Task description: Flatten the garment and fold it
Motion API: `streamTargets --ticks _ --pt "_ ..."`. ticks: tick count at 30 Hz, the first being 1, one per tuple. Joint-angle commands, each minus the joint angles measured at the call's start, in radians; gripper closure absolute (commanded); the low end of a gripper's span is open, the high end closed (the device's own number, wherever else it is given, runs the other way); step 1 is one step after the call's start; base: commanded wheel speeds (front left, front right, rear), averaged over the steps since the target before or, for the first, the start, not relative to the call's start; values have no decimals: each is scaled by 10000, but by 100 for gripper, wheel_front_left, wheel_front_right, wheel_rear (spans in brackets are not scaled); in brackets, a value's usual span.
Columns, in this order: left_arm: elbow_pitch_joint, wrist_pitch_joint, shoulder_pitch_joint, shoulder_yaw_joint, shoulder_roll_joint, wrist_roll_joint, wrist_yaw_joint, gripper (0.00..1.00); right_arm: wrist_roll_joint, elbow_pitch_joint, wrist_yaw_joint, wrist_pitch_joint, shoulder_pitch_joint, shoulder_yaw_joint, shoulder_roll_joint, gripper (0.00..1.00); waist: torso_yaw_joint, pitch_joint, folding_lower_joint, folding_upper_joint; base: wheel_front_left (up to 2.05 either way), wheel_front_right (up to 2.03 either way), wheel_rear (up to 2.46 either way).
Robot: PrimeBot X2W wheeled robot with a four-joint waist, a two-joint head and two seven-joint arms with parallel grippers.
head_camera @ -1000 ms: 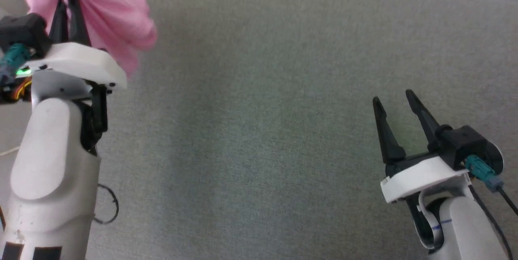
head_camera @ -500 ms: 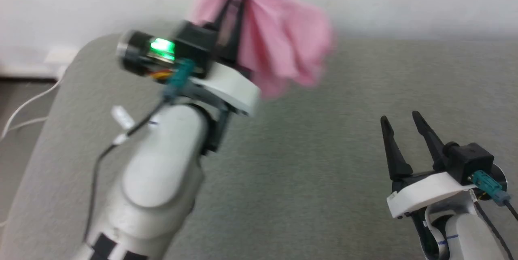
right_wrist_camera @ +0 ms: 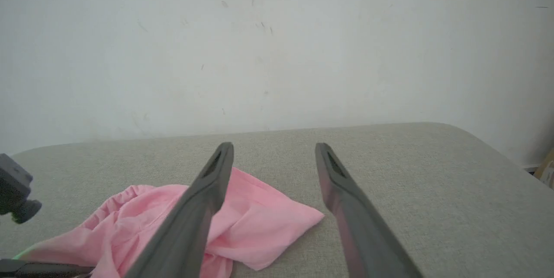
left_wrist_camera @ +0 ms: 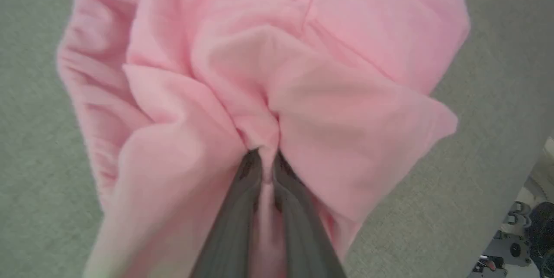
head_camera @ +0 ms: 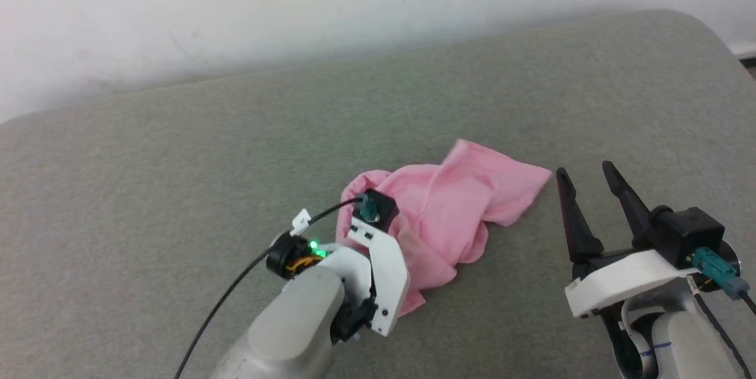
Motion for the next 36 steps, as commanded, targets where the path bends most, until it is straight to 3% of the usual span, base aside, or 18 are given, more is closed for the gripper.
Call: streamTargets --ticks 1,2,5,12,16,22,30,31,32,33,34,36 --pt "95 209 135 -38 -45 -176 -66 8 40 -11 -11 32 18 -5 23 0 -387 211 1 0 0 0 0" --pt "105 269 155 -7 -62 -289 -34 0 51 -4 -11 38 23 -10 23 0 -362 234 1 0 0 0 0" --pt "-263 -529 209 339 -103 -582 255 0 56 37 -11 96 35 69 23 0 -167 204 1 0 0 0 0" --pt "-2100 -4853 667 1638 -48 -579 1365 0 -105 -76 -11 346 92 410 24 0 613 -153 1 0 0 0 0" --pt "-3066 -6612 1355 2266 286 -233 2109 0 -231 -251 -11 626 154 709 24 0 1126 -312 1 0 0 0 0" --pt "-4455 -7074 2812 3021 830 321 2616 0 -185 -51 -11 2236 259 1484 24 0 1800 -266 1 0 0 0 0" --pt "-5719 -7086 4310 4346 703 755 2664 0 -98 866 -11 5357 98 1469 10 0 2527 16 1 0 0 0 0" --pt "-5757 -7086 4367 4426 646 798 2608 0 -98 946 -11 5603 54 1402 12 13 2620 43 1 0 0 0 0" --pt "-5784 -7086 4393 4495 592 849 2554 0 -73 984 -11 5762 -5 1325 13 57 2700 75 1 0 0 0 0" --pt "-5793 -7086 4402 4545 537 898 2492 0 -24 978 -11 5825 -83 1296 15 87 2772 102 1 0 0 0 0" --pt "-5776 -7086 4400 4579 485 946 2427 0 77 954 -11 5837 -153 1252 17 100 2833 115 1 0 0 0 0" --pt "-5749 -7087 4392 4609 436 991 2367 0 197 911 -11 5854 -227 1276 18 100 2889 123 1 0 0 0 0"
